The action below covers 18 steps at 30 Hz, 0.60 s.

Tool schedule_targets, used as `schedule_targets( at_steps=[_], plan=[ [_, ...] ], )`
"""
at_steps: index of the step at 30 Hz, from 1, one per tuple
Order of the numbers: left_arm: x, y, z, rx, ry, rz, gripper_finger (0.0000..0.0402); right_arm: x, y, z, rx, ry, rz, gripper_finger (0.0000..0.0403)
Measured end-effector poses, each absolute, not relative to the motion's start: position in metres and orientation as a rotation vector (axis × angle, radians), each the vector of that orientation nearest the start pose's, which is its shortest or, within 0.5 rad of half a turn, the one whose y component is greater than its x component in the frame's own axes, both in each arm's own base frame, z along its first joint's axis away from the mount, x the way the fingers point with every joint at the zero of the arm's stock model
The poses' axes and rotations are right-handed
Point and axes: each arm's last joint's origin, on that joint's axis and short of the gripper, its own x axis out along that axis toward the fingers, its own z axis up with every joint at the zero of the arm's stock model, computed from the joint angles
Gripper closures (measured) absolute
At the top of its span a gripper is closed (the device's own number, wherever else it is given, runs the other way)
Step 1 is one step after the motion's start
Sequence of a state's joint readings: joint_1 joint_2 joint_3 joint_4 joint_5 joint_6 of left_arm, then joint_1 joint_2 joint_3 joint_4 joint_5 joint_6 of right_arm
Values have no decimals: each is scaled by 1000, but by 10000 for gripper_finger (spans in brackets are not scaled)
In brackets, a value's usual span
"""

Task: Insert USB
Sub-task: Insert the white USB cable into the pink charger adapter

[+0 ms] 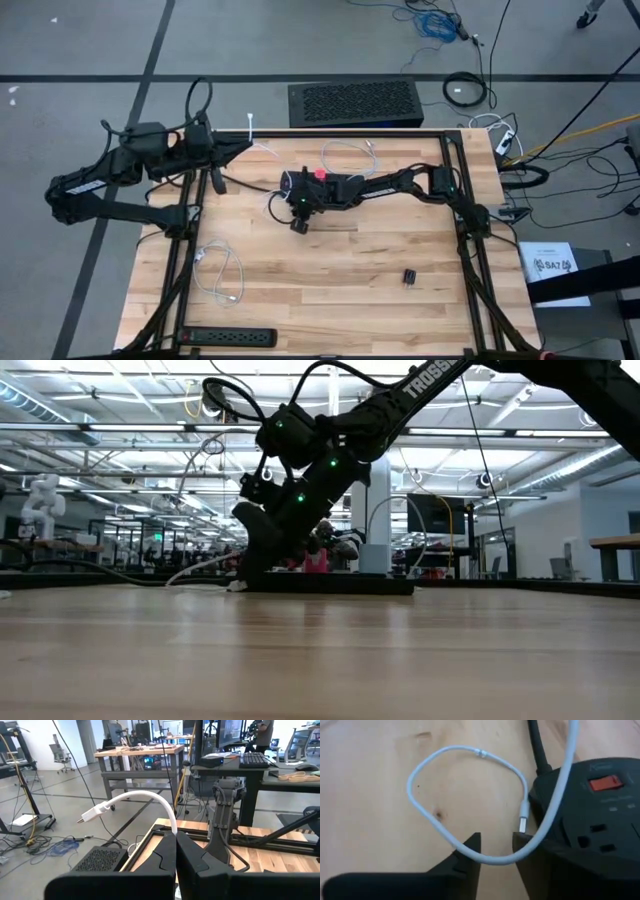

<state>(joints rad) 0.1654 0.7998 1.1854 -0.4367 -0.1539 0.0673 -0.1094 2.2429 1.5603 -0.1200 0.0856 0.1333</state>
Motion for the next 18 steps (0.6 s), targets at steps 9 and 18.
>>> schedule_targets(
  at_steps=[9,18],
  plan=[
    [134,27,436,67,62,317,402,482,-69,117,118,745,-245,281],
    [134,27,436,67,63,317,402,484,-73,112,122,728,-254,345]
  ],
)
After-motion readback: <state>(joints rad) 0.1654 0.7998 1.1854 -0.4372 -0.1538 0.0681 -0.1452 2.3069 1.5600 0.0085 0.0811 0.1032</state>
